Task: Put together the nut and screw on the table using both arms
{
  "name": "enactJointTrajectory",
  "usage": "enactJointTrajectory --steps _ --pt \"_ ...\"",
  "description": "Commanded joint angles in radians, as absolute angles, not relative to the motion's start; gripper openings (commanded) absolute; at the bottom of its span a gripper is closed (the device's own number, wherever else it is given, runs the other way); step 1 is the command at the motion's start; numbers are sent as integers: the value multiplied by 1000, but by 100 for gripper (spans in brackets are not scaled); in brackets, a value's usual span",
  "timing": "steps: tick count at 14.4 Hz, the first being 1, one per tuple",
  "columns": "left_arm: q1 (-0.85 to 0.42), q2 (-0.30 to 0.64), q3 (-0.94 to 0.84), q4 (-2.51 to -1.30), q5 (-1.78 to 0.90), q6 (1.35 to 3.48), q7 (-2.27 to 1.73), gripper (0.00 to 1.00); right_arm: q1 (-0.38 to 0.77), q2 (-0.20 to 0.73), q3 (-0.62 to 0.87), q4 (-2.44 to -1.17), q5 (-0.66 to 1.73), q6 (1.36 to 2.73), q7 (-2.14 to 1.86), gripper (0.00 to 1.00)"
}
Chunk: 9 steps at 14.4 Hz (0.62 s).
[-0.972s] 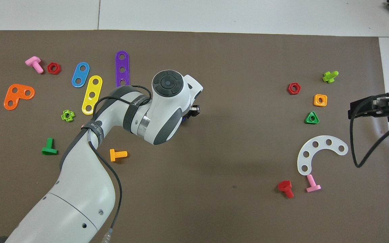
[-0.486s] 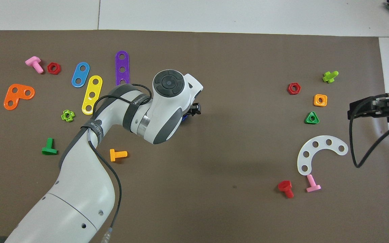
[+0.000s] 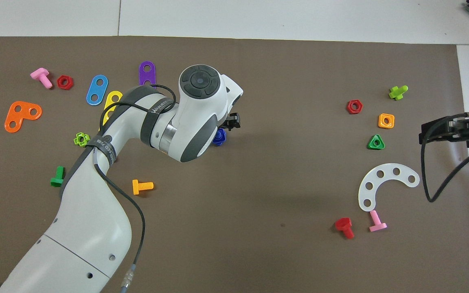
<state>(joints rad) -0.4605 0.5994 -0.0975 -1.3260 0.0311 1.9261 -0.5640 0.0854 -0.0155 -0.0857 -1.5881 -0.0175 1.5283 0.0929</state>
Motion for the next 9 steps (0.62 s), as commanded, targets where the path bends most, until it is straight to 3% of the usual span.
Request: enactJointTrajectory --steps 1,5,9 --pt "-376 574 -113 -1249 40 1829 -478 100 80 -38 -78 -1615 -11 1537 97 100" --pt "-204 445 -114 -1259 -38 1712 -203 100 80 -38 -78 -1614 -11 1535 97 100" --pt "-34 309 -103 -1460 -34 1710 68 100 80 -40 -78 -1617 -11 1540 98 100"
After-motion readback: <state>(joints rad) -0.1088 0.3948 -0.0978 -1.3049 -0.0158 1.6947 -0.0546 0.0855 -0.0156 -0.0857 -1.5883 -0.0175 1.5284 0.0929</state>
